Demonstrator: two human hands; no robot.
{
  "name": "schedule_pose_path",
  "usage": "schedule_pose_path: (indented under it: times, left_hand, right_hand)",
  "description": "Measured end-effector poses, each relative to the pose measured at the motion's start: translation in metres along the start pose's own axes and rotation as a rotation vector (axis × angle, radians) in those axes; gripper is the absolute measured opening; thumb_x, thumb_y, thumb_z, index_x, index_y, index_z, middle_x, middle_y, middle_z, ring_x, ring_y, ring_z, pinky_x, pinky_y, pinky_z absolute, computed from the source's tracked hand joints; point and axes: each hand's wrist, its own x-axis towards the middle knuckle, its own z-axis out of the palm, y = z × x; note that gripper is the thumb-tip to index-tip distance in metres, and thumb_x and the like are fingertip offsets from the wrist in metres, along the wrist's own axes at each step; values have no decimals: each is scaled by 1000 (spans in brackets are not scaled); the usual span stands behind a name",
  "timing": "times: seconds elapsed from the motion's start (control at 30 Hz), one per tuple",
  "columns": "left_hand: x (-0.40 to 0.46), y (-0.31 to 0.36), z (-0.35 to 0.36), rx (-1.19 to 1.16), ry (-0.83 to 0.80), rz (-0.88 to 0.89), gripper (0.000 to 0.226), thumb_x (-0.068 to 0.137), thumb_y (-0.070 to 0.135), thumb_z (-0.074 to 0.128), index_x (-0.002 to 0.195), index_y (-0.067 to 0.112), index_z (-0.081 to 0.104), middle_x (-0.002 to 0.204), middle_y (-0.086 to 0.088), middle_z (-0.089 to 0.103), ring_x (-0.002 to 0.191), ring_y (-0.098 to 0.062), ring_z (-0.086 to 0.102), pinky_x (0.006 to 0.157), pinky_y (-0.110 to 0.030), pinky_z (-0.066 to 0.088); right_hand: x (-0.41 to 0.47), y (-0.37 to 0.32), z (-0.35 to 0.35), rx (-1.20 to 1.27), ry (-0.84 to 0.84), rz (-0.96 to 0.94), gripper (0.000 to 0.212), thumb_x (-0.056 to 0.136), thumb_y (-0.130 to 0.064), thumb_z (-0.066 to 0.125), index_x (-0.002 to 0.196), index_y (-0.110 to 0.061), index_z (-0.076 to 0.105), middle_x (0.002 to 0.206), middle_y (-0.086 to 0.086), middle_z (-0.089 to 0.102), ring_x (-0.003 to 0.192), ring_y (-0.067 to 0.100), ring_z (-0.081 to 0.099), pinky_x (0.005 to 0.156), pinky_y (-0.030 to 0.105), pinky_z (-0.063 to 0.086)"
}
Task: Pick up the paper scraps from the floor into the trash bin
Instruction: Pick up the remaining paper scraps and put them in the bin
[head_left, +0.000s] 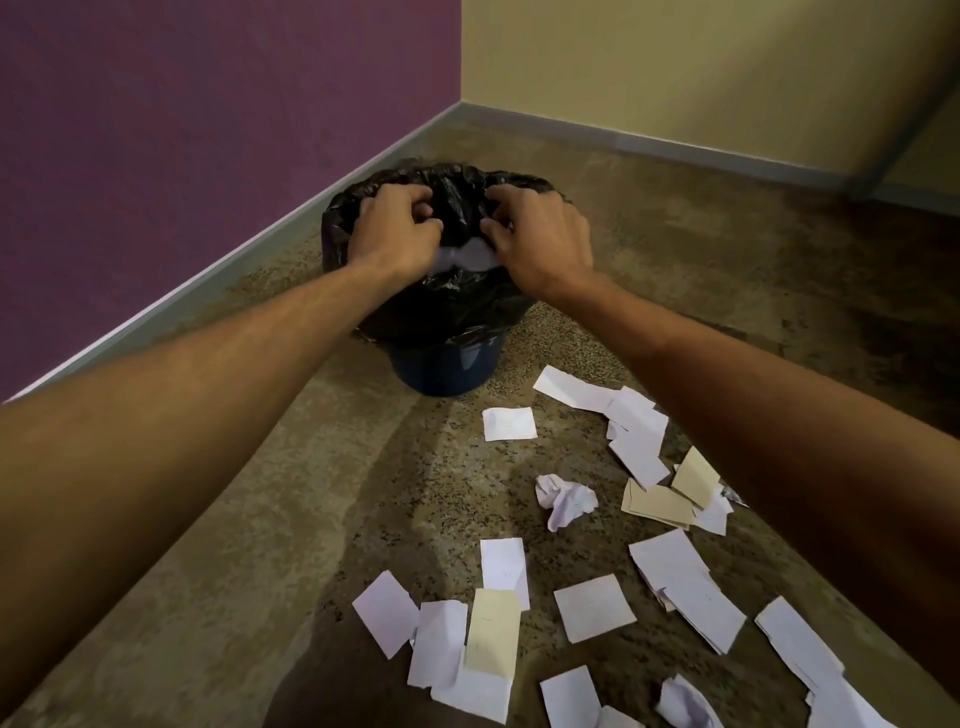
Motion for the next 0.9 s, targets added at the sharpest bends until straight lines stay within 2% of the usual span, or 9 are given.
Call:
schedule_pose_path:
  times: [0.07, 0.17, 0.27, 0.37, 0.53, 0.63, 0.7, 0.77, 0.9]
  left_hand:
    - [-1, -3, 2, -27, -1, -1, 48, 91, 21, 59, 138, 16, 51, 126, 0, 63, 120, -17, 56, 103, -35, 45]
    - [-12, -1, 6, 7, 118, 93, 45, 90, 25, 57, 135, 17, 54, 127, 2, 62, 116, -16, 57, 96, -33, 48]
    - [-31, 6, 11, 72, 201, 293, 34, 89, 27, 54, 121, 17, 60, 107, 3, 61, 101, -13, 54, 83, -31, 47]
    - [-52, 11, 16, 114, 188, 485, 26, 89, 27, 53, 111, 16, 60, 90, 5, 53, 85, -9, 47, 71, -25, 39]
    - [-88, 16, 32, 192, 27, 729, 24, 88, 23, 55, 108, 12, 62, 92, -1, 61, 83, -18, 58, 65, -32, 45]
    - [-99, 11, 43, 258, -96, 803, 22, 87, 21, 55, 106, 12, 61, 89, -1, 61, 80, -20, 60, 58, -32, 44]
    - [-106, 4, 51, 295, -194, 808, 20, 87, 22, 56, 103, 11, 60, 88, -1, 61, 78, -22, 61, 57, -28, 37]
    - [-113, -5, 58, 312, -300, 764, 19, 89, 24, 55, 103, 13, 60, 90, 0, 62, 81, -23, 61, 60, -28, 34]
    - [-130, -26, 70, 481, -488, 716, 29, 90, 31, 51, 115, 18, 59, 108, 0, 64, 96, -21, 61, 66, -31, 40]
  right_hand:
    - [-3, 3, 0, 8, 12, -11, 40, 98, -35, 51, 136, -23, 55, 119, 0, 71, 112, 24, 64, 88, 41, 53]
    - [-10, 6, -5, 12, 76, -27, 35, 96, -29, 51, 129, -24, 60, 115, -3, 72, 107, 22, 66, 86, 41, 54]
    - [-20, 9, -14, 32, 128, -40, 32, 93, -31, 50, 121, -25, 65, 104, -6, 74, 96, 19, 69, 77, 38, 55]
    - [-39, 17, -21, 43, 118, -80, 29, 90, -34, 51, 112, -25, 68, 94, -7, 74, 87, 18, 70, 71, 37, 56]
    - [-71, 39, -16, -13, -40, -118, 20, 88, -30, 51, 95, -21, 68, 83, -3, 72, 75, 21, 68, 65, 36, 55]
    - [-82, 53, -7, -31, -170, -70, 20, 86, -28, 50, 92, -20, 67, 82, 1, 72, 73, 25, 66, 66, 35, 53]
    - [-93, 60, 0, -36, -269, -37, 22, 85, -26, 49, 94, -22, 69, 85, 3, 73, 75, 26, 65, 65, 32, 49]
    - [-103, 67, 8, -62, -356, -39, 22, 85, -25, 51, 96, -24, 70, 88, 2, 73, 78, 25, 65, 67, 34, 51]
    - [-118, 85, 24, -59, -515, 32, 21, 86, -31, 60, 104, -26, 68, 94, -2, 72, 84, 22, 66, 76, 39, 56]
